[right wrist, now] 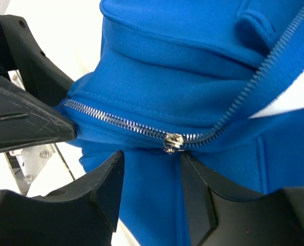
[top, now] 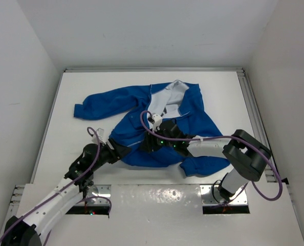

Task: Zip up the jacket

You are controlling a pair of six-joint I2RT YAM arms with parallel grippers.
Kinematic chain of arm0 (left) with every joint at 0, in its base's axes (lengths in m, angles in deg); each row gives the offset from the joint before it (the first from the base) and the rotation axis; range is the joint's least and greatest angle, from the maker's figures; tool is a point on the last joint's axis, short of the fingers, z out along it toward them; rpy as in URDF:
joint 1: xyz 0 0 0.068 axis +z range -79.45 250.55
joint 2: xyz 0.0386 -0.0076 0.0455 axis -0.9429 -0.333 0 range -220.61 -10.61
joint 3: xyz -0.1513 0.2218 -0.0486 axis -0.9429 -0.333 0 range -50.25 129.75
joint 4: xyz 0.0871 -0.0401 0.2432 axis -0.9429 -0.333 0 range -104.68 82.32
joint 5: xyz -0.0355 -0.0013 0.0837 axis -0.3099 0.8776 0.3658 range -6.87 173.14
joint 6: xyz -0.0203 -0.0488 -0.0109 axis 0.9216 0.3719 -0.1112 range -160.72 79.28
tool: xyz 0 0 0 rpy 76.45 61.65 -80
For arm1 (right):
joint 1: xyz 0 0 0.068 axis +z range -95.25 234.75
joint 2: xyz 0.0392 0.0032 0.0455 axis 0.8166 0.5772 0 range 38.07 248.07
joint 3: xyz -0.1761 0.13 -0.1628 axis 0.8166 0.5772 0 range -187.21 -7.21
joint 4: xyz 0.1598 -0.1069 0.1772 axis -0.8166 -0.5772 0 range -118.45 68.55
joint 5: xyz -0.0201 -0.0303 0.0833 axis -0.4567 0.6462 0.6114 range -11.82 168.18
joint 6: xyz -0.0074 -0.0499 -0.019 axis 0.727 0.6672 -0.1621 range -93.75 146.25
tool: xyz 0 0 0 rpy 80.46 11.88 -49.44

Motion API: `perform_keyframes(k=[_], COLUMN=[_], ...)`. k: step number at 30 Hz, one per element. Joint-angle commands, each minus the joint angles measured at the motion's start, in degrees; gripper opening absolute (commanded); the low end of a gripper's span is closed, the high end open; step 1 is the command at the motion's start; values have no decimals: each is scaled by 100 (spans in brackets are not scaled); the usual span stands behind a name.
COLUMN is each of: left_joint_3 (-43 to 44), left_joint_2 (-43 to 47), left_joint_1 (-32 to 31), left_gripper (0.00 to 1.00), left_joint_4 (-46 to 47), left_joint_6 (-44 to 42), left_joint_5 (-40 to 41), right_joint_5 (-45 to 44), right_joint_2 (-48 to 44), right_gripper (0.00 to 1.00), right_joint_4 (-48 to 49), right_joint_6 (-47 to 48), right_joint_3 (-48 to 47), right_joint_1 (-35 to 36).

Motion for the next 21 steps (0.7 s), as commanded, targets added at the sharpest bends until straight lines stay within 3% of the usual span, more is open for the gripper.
perform_keyframes(k=[1,8,12,21], left_joint_3=[-15,108,99,179], left_joint_2=[55,29,134,116], left_joint_1=[-29,-37,-29,-29], left_gripper=[57,33,14,6], left_joint_4=[418,295,198,198], left_joint_6=[-72,-194,-204,-239], left_joint_5=[-77,-50,64,29], right_joint_5=[-37,-309,-503,-275], right_joint_2=[43,52,43,254], right_gripper=[47,48,49,47], right_joint_4=[131,157,175,228], right_joint_6=[200,200,262,235], right_joint_3=[-258,-110,-56,-249], right_joint_1=[39,39,30,39])
